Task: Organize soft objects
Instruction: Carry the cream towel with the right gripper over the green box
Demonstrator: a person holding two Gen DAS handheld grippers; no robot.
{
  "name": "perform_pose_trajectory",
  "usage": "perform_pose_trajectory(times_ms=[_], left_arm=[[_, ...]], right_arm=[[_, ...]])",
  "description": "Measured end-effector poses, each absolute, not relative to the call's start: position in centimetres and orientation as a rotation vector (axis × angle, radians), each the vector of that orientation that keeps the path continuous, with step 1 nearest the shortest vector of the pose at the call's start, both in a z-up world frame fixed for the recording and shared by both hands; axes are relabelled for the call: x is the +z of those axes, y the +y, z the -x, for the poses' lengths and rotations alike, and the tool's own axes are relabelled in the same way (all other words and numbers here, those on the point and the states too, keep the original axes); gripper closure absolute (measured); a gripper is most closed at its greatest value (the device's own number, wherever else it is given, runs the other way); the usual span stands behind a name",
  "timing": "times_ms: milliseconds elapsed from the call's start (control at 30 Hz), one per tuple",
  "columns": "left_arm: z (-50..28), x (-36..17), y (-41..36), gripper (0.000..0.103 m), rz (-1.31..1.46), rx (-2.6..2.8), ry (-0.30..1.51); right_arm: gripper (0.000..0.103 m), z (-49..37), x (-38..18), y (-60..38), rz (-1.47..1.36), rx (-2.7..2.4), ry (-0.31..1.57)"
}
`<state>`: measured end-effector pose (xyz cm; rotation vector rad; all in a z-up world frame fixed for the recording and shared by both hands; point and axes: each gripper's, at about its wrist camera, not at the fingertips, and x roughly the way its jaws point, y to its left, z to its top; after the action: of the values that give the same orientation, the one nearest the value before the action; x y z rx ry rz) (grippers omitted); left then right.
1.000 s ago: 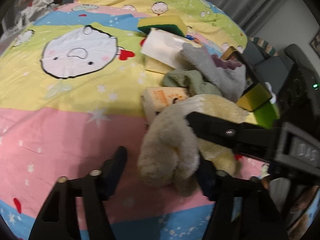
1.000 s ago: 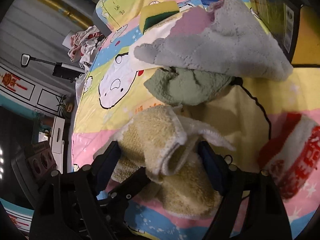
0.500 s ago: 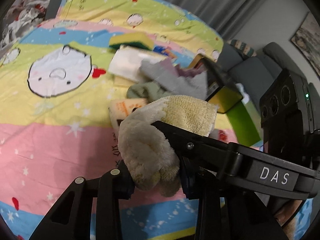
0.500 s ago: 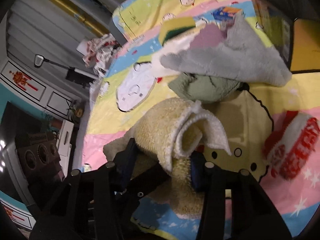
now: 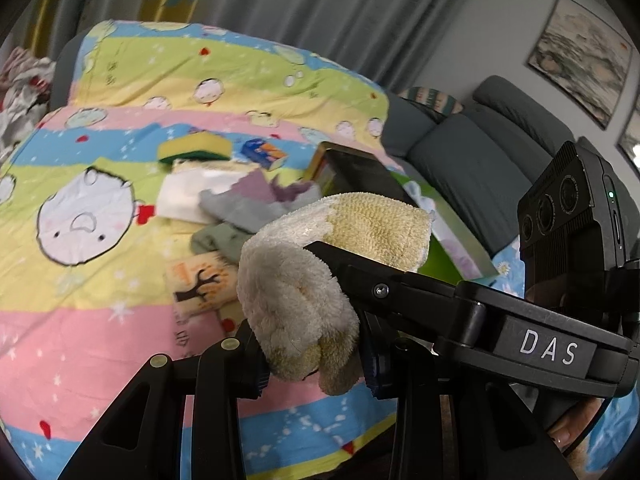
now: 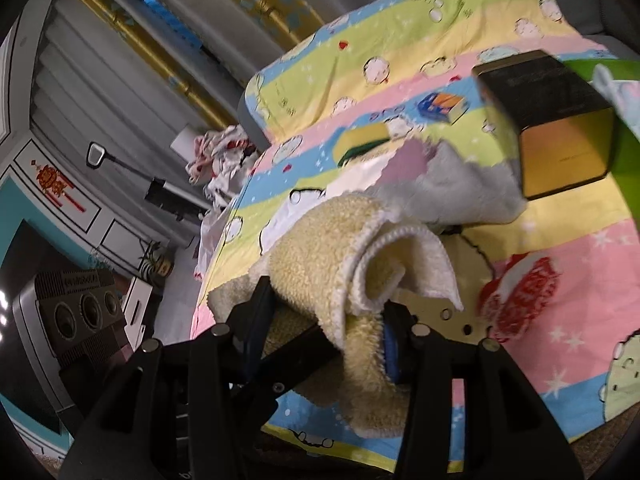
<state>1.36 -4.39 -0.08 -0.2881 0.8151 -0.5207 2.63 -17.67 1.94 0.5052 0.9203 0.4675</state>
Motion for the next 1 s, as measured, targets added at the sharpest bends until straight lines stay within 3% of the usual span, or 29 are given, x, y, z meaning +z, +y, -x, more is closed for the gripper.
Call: perform_pose_trajectory(times_ms=[1000], left_arm=[[-9.3, 7.5, -23.8, 0.067, 0.097, -0.886, 0.658]], right_arm=[[0.055, -4.6, 8.6, -36.2, -0.647, 0.115, 0.572]])
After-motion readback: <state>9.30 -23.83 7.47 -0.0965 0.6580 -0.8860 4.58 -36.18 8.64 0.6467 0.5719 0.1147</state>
